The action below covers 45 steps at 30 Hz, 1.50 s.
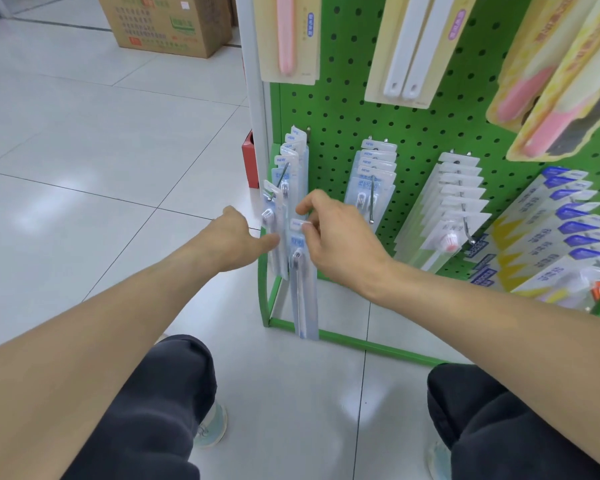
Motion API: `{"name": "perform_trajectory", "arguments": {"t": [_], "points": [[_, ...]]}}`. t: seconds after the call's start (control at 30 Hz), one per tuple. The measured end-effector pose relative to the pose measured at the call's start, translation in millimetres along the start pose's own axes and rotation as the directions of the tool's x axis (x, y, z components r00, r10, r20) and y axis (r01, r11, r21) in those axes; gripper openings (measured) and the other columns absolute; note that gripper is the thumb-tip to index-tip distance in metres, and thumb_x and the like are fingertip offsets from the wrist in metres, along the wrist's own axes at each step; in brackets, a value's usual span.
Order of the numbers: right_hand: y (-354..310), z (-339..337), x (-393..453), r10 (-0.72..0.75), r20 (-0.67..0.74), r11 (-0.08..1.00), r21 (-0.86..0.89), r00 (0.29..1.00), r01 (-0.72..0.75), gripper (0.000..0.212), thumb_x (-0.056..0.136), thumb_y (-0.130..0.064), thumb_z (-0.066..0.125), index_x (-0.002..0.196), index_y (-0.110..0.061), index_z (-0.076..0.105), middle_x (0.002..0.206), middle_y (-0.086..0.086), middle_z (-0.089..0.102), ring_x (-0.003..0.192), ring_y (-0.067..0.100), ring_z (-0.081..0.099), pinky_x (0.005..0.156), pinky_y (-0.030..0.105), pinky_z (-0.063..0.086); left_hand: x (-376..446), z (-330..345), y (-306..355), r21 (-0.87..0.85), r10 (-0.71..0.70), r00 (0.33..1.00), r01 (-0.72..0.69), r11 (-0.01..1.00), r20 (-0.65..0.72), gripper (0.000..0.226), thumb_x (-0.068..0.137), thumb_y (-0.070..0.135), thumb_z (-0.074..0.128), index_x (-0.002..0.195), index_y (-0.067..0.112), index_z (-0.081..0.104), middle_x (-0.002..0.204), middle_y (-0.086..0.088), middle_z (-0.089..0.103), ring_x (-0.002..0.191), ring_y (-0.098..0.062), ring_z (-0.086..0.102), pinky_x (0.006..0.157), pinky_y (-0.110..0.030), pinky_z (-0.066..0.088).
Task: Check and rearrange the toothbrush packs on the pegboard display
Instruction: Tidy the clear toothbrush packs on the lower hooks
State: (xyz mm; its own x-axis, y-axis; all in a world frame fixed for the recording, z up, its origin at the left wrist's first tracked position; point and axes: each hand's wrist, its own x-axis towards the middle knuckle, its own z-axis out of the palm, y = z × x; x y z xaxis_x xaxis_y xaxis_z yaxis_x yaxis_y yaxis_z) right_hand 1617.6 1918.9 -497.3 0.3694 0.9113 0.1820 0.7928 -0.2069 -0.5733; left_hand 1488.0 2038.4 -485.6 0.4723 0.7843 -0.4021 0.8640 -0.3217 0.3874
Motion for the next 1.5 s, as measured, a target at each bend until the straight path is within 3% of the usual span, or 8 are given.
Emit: {"name": "perform_trajectory", "arguments": {"t": [0.13, 0.33, 0.57, 0.83, 0.97, 1.17, 1.37, 1.5], "points": [[2, 1, -20, 0.006, 0.109, 0.996, 0.088, 0.994, -0.016, 0.012, 0.098, -0.011, 0.055, 0.105, -0.015, 0.064, 0.087, -0.004, 0.069, 0.078, 0.007, 0.061, 0.077, 0.03, 0.051, -8, 1, 1, -0.019, 0.077, 0.957, -0.075, 0.997, 0.28, 0.042, 0.101, 0.042, 0.053, 0.098, 0.002, 0.065, 0.093, -0.007, 0.074, 0.085, -0.025, 0.075, 0.076, -0.035, 0.061], [8, 2, -35, 0.14, 0.168, 0.891, 0.409, 0.976, -0.198, 0.007, 0.094, -0.01, 0.065, 0.091, -0.016, 0.066, 0.074, 0.001, 0.068, 0.062, 0.015, 0.065, 0.062, 0.043, 0.062, -23, 13, 1, -0.373, 0.405, 0.814, -0.253, 0.893, 0.416, 0.022, 0.104, 0.022, 0.053, 0.109, 0.004, 0.065, 0.098, -0.006, 0.074, 0.085, -0.017, 0.071, 0.085, -0.039, 0.061], [11, -9, -38, 0.194, 0.258, 0.772, 0.555, 0.946, -0.31, 0.02, 0.096, -0.021, 0.068, 0.084, -0.006, 0.064, 0.08, 0.026, 0.07, 0.06, 0.03, 0.069, 0.055, 0.038, 0.061, -35, 15, 8, -0.479, 0.491, 0.783, -0.287, 0.83, 0.382, 0.018, 0.099, 0.023, 0.06, 0.092, 0.008, 0.067, 0.073, -0.004, 0.071, 0.068, -0.021, 0.067, 0.063, -0.029, 0.06], [15, -24, -38, 0.174, 0.206, 0.832, 0.492, 0.963, -0.255, 0.025, 0.089, -0.027, 0.076, 0.084, -0.004, 0.067, 0.064, 0.007, 0.07, 0.052, 0.024, 0.068, 0.05, 0.037, 0.059, -36, 10, 7, -0.481, 0.49, 0.79, -0.289, 0.828, 0.368, 0.007, 0.096, 0.009, 0.065, 0.097, 0.003, 0.062, 0.094, -0.028, 0.073, 0.09, -0.043, 0.071, 0.083, -0.04, 0.062], [13, -38, -41, 0.14, 0.215, 0.892, 0.396, 0.967, -0.217, 0.032, 0.081, -0.034, 0.084, 0.078, -0.008, 0.066, 0.056, 0.003, 0.066, 0.047, 0.018, 0.064, 0.046, 0.032, 0.056, -39, 10, 10, -0.437, 0.499, 0.796, -0.335, 0.835, 0.343, 0.003, 0.095, 0.01, 0.066, 0.098, 0.01, 0.065, 0.079, -0.012, 0.076, 0.075, -0.027, 0.074, 0.077, -0.031, 0.061], [17, -38, -42, 0.184, 0.225, 0.91, 0.329, 0.957, -0.252, 0.034, 0.089, -0.041, 0.074, 0.082, -0.009, 0.062, 0.057, 0.008, 0.066, 0.046, 0.017, 0.066, 0.048, 0.037, 0.059, -44, 20, 21, -0.51, 0.49, 0.826, -0.304, 0.805, 0.28, 0.005, 0.097, 0.007, 0.062, 0.102, 0.005, 0.065, 0.078, -0.02, 0.072, 0.07, -0.027, 0.069, 0.074, -0.04, 0.062], [25, -41, -40, 0.209, 0.372, 0.839, 0.407, 0.904, -0.361, 0.039, 0.101, -0.037, 0.056, 0.087, -0.001, 0.055, 0.057, 0.012, 0.067, 0.062, 0.037, 0.071, 0.059, 0.042, 0.06, -46, 23, 31, -0.584, 0.418, 0.901, -0.28, 0.762, 0.113, 0.018, 0.099, 0.011, 0.061, 0.108, -0.004, 0.062, 0.079, -0.017, 0.072, 0.055, -0.017, 0.063, 0.053, -0.029, 0.056], [26, -44, -41, 0.197, 0.385, 0.805, 0.462, 0.902, -0.373, 0.034, 0.101, -0.032, 0.058, 0.084, -0.002, 0.056, 0.065, 0.023, 0.068, 0.057, 0.032, 0.067, 0.055, 0.035, 0.058, -49, 22, 30, -0.579, 0.43, 0.867, -0.221, 0.785, 0.253, 0.024, 0.101, 0.023, 0.059, 0.11, 0.001, 0.063, 0.09, -0.022, 0.074, 0.064, -0.026, 0.068, 0.065, -0.042, 0.063]]}}
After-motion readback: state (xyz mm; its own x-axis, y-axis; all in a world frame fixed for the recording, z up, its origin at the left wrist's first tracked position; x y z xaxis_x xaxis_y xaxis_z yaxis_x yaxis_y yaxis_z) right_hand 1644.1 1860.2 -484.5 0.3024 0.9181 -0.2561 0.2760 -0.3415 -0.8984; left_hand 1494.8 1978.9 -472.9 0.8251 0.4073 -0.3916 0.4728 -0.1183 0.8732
